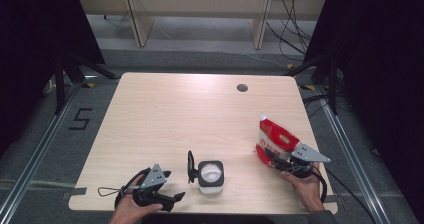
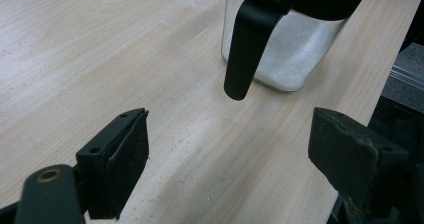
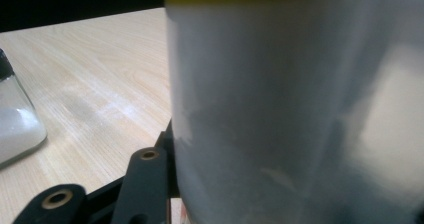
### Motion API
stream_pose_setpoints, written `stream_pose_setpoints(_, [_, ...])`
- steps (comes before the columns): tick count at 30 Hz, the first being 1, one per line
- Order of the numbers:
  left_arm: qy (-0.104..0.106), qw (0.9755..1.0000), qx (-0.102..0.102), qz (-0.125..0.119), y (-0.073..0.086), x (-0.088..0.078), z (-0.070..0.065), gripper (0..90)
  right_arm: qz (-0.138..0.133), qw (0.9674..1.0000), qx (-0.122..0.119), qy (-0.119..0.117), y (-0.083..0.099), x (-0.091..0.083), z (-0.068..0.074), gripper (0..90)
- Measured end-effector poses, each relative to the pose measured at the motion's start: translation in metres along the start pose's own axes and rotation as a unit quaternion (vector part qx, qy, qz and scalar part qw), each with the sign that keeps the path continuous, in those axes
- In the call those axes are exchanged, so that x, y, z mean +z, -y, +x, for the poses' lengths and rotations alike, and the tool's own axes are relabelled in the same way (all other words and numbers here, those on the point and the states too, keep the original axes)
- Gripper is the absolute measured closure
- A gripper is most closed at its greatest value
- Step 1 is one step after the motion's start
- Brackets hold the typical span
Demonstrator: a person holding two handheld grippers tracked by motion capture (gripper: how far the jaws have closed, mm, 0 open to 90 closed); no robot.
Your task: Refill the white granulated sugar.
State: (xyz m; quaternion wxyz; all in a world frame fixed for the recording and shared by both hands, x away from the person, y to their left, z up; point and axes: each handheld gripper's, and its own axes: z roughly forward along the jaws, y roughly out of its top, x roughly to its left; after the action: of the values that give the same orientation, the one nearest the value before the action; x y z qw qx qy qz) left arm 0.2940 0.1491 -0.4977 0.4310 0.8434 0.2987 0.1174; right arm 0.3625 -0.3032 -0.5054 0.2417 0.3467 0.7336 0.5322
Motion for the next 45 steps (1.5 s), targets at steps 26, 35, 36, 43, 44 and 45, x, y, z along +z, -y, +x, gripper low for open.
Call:
stream_pose_setpoints(26, [-0.005, 0.9998, 0.018, 0.002, -0.001, -0.001, 0.004, 16.2, 0.018, 0.9951, 0.069, 0.068, -0.007, -0.049, 0.020, 30.0])
stream_pose_setpoints(35, [-0.005, 0.9999, -0.010, -0.009, 0.000, 0.001, 0.002, 16.2, 0.037, 0.9942, 0.056, 0.084, -0.005, -0.061, 0.031, 27.1])
stream_pose_setpoints(36, [-0.005, 0.9999, -0.009, -0.009, 0.000, 0.001, 0.002, 16.2, 0.039, 0.9939, 0.055, 0.087, -0.005, -0.061, 0.032, 27.1])
stream_pose_setpoints(43, [-0.007, 1.0000, 0.003, -0.004, -0.001, -0.001, 0.005, 16.2, 0.061, 0.9904, 0.050, 0.113, -0.003, -0.072, 0.038, 27.0])
stream_pose_setpoints(44, [-0.006, 1.0000, 0.001, -0.004, -0.001, -0.001, 0.005, 16.2, 0.068, 0.9901, 0.047, 0.113, -0.002, -0.074, 0.039, 26.7])
stream_pose_setpoints(45, [-0.008, 0.9999, -0.005, -0.004, -0.001, -0.001, 0.004, 16.2, 0.067, 0.9902, 0.043, 0.114, -0.001, -0.074, 0.039, 26.7])
